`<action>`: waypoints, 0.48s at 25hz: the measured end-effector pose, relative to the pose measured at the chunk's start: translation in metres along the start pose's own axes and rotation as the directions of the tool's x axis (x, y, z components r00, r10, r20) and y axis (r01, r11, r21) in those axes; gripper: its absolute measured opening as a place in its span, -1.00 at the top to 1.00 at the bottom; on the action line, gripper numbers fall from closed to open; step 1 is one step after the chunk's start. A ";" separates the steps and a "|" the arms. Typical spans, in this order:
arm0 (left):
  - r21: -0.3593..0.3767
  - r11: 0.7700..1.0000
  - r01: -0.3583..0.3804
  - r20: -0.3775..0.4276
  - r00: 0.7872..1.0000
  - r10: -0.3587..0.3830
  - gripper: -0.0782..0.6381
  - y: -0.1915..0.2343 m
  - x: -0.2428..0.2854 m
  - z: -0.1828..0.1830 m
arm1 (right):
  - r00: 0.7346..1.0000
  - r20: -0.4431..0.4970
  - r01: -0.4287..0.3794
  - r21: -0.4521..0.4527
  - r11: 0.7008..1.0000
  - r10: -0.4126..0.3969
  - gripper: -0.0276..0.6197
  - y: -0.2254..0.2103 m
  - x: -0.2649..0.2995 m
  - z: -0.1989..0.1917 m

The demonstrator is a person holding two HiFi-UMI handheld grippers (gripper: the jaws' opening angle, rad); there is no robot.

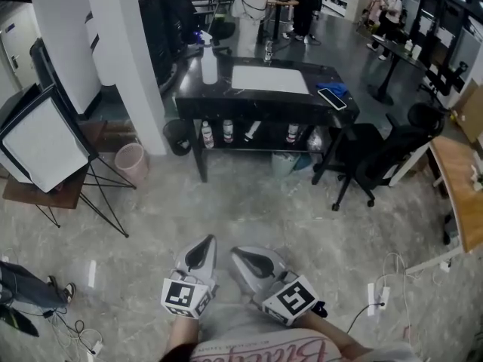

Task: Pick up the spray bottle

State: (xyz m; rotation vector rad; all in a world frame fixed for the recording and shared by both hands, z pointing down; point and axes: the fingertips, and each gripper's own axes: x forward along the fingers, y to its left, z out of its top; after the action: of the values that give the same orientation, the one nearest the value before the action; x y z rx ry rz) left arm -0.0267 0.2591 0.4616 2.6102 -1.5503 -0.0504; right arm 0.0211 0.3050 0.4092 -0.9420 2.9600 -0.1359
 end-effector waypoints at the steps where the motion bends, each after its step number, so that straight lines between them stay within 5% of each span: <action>1: 0.001 1.000 -0.003 -0.009 1.000 0.003 0.79 0.000 0.004 -0.002 | 1.000 -0.003 0.007 0.003 1.000 -0.007 0.91 -0.005 -0.001 -0.001; 12: 0.049 0.999 0.014 -0.065 0.998 -0.011 0.79 0.029 0.075 0.000 | 0.997 -0.025 0.079 0.020 0.997 -0.078 0.91 -0.072 0.027 -0.002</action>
State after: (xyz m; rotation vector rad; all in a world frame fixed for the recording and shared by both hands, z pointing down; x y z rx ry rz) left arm -0.0158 0.1797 0.4666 2.6304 -1.5334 0.0718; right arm 0.0411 0.2310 0.4178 -1.0623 2.9383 -0.1808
